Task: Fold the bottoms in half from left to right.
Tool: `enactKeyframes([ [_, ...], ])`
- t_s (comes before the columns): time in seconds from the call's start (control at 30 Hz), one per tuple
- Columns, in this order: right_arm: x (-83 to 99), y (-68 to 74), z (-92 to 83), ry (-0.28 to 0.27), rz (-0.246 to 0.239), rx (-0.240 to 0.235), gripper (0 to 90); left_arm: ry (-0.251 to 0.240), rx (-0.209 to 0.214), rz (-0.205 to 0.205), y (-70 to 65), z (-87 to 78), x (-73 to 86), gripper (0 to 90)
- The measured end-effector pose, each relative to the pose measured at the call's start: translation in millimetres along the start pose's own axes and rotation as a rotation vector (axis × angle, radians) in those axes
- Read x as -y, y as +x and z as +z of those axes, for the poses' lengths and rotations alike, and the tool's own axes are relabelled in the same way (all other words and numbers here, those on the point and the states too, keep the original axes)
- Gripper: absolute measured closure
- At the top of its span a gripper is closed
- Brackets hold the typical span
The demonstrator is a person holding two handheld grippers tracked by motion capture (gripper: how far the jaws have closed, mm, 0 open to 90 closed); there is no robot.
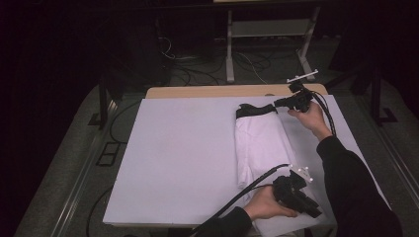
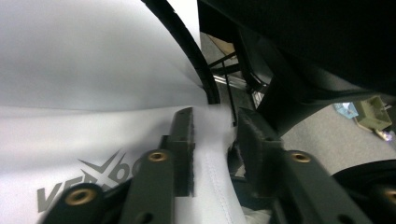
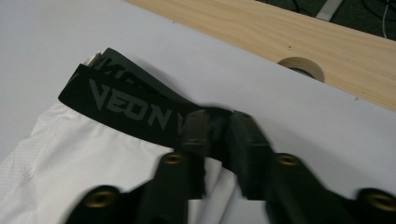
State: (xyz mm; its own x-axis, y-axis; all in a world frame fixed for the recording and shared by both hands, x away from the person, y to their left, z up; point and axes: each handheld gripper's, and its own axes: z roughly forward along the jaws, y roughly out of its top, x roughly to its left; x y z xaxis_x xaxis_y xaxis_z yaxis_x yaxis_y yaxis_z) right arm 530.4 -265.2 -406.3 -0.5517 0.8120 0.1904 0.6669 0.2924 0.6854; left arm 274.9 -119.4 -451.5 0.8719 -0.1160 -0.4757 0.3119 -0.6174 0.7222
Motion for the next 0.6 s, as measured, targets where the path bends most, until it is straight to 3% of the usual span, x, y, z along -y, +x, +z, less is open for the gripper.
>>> enactKeyframes([
  [0.1, 2.9, 1.1, -4.4, -0.027, 0.012, -0.013, 56.4, -0.022, -0.032, 0.012, -2.7, -2.3, 0.0, 49.0],
  [0.23, 5.1, 2.5, -11.9, -0.062, 0.022, -0.041, 41.5, -0.047, -0.107, 0.014, -6.7, -8.1, 1.0, 34.1],
  [0.6, 12.3, 12.4, -24.3, -0.107, 0.020, -0.081, 0.0, -0.078, -0.177, 0.001, -4.3, -26.1, 1.5, 12.4],
])
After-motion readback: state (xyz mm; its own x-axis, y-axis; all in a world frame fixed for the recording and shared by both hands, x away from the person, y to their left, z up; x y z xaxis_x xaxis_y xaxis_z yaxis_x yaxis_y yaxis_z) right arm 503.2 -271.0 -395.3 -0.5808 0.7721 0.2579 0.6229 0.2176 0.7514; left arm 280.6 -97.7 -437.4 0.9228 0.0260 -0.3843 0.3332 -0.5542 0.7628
